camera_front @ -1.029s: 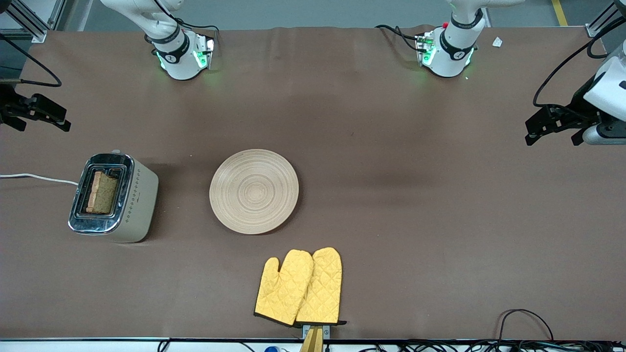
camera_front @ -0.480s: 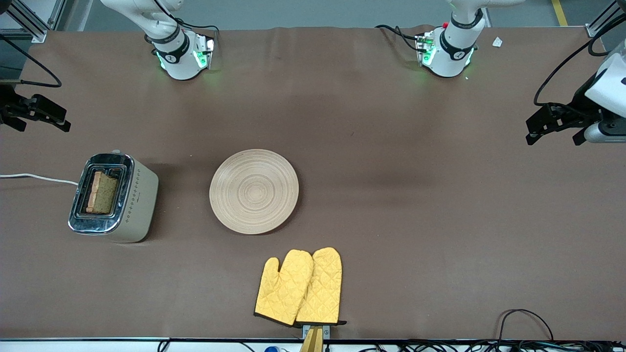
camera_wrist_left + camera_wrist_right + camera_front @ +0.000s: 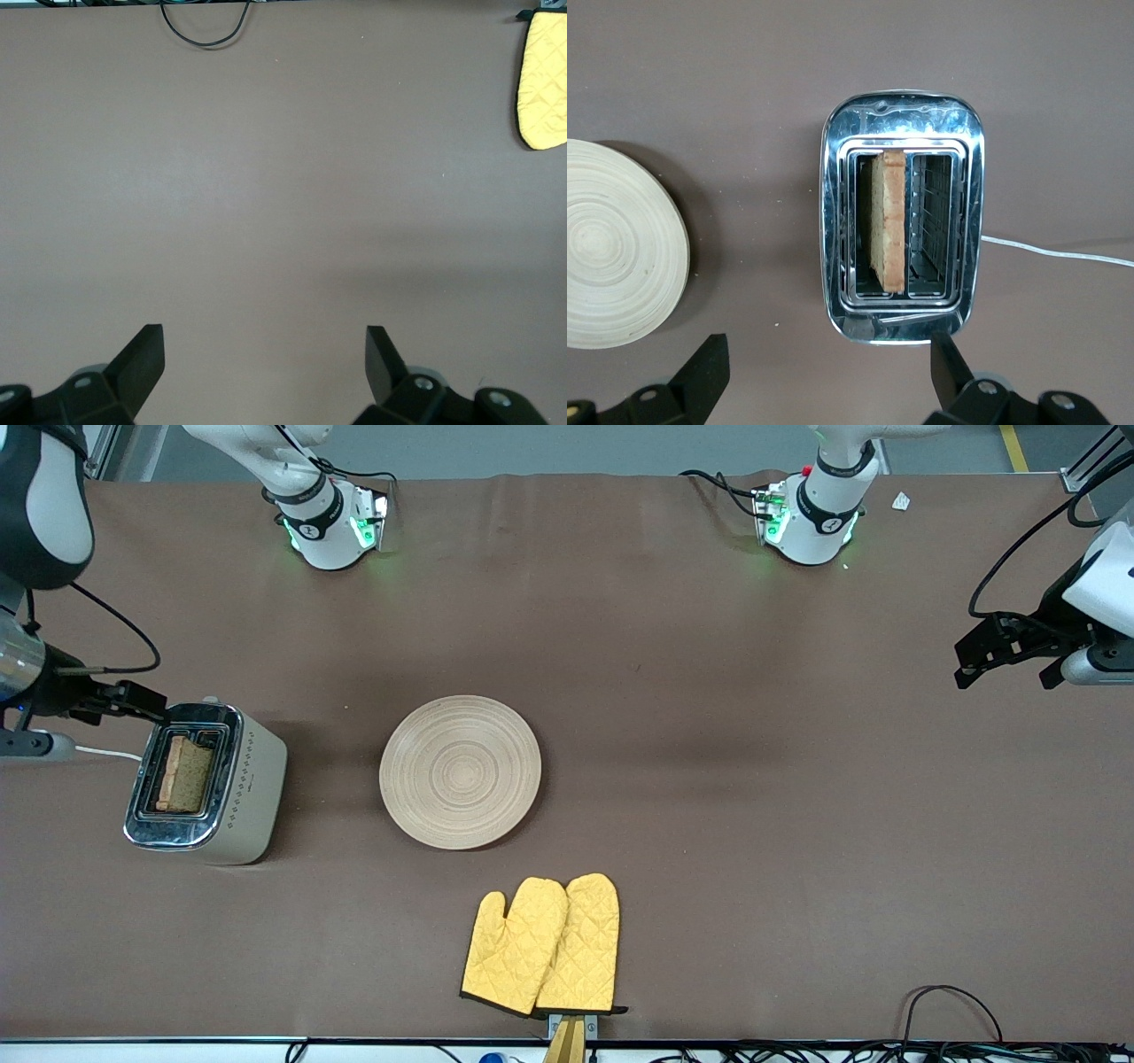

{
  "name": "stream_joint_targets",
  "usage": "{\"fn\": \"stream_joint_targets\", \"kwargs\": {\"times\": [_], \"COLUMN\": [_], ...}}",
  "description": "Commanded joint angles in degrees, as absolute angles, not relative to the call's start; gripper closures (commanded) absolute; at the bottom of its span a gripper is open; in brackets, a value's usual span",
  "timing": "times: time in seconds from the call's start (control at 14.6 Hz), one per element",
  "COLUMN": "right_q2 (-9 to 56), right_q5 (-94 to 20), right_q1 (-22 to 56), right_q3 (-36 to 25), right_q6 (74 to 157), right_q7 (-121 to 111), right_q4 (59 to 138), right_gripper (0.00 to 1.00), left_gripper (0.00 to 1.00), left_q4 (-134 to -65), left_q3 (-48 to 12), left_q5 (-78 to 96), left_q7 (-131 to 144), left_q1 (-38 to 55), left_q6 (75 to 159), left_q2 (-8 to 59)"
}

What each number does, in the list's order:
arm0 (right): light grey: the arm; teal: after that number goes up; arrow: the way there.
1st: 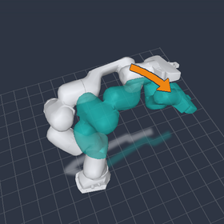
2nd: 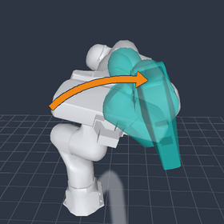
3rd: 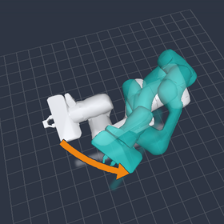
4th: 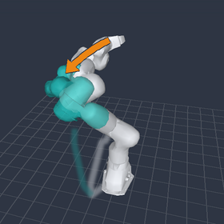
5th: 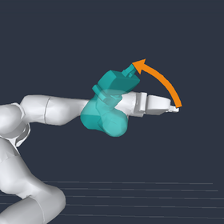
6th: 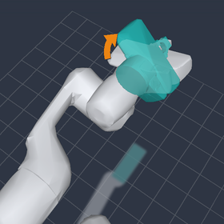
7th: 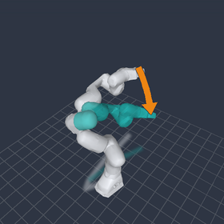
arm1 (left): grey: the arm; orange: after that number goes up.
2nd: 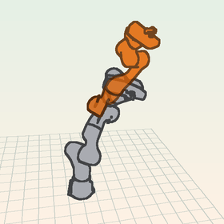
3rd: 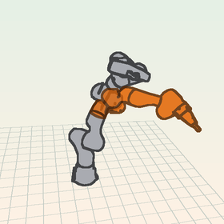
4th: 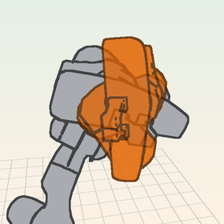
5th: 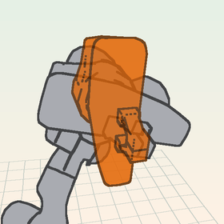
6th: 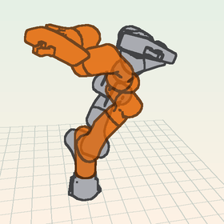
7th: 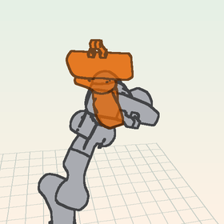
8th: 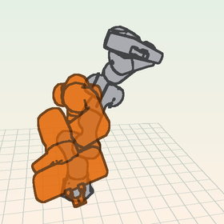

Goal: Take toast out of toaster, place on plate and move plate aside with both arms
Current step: 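Lower the right gripper onto the bread slice and close it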

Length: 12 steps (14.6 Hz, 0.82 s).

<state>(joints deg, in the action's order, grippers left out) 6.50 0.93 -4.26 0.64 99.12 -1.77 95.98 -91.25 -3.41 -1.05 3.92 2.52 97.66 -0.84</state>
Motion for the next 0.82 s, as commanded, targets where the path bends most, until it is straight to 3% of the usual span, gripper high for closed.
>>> {"fn": "stream_joint_targets", "kwargs": {"times": [0.0,0.75], "right_q2": [8.2,16.2], "right_q5": [0.5,3.1], "right_q1": [-5.1,-5.7], "right_q3": [1.2,-0.1], "right_q6": [102.0,109.4], "right_q7": [-1.5,-1.7], "right_q4": [96.9,99.0], "right_gripper": [0.0,0.0], "left_gripper": [0.0,0.0], "left_q4": [-89.4,-89.4], "left_q3": [-3.5,-3.5], "left_q5": [-2.1,-2.2], "left_q7": [4.3,4.3], "left_q1": [2.8,2.5], "left_q6": [97.6,97.8], "left_q2": [0.5,0.8]}}
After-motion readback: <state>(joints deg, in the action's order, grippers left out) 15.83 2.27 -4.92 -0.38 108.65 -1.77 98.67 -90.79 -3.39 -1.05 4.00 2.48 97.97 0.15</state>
